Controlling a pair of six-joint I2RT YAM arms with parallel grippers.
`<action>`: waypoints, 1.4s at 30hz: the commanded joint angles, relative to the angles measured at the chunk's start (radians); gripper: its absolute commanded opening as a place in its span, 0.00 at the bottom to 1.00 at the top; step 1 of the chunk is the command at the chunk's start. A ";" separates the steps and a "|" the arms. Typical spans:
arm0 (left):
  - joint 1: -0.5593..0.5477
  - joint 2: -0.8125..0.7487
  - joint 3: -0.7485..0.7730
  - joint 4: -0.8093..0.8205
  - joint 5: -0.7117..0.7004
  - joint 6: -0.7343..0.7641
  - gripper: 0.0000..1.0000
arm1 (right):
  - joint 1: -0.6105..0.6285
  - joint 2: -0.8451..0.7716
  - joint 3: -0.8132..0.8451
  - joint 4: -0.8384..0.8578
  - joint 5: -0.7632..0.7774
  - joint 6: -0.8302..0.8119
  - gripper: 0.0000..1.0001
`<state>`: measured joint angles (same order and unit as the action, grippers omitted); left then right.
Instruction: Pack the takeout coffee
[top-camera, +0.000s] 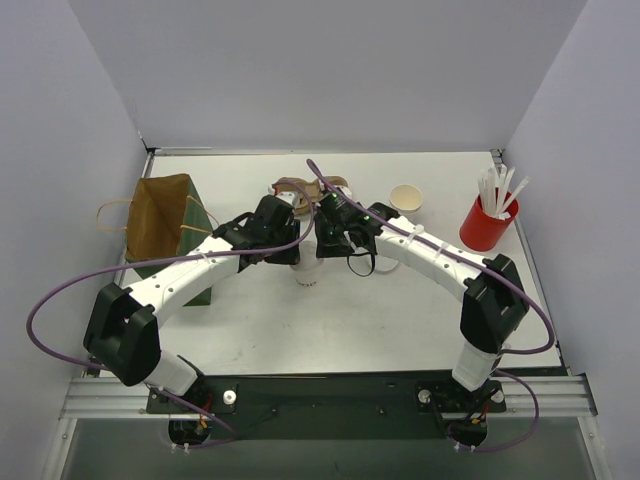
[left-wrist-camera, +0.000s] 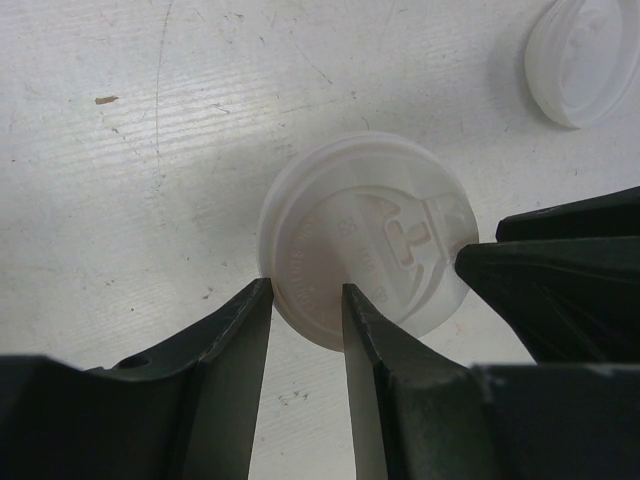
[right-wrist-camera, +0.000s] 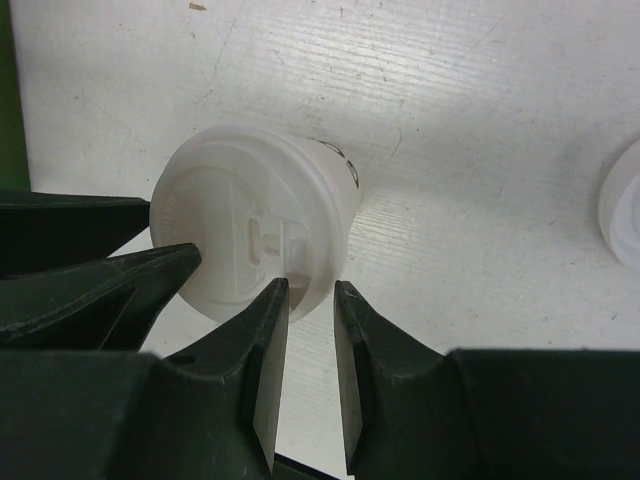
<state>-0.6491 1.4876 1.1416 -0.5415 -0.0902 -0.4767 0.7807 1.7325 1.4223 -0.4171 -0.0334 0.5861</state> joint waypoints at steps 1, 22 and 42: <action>-0.007 0.030 0.020 -0.074 -0.019 0.029 0.44 | -0.017 0.007 0.020 -0.035 0.012 0.008 0.21; -0.007 0.034 0.027 -0.081 -0.025 0.035 0.44 | -0.047 -0.079 -0.086 0.044 0.013 0.066 0.11; -0.007 0.037 0.033 -0.081 -0.023 0.036 0.44 | -0.047 -0.094 -0.086 0.067 -0.017 0.067 0.11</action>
<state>-0.6529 1.5017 1.1622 -0.5617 -0.0971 -0.4595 0.7330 1.6810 1.3357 -0.3550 -0.0528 0.6540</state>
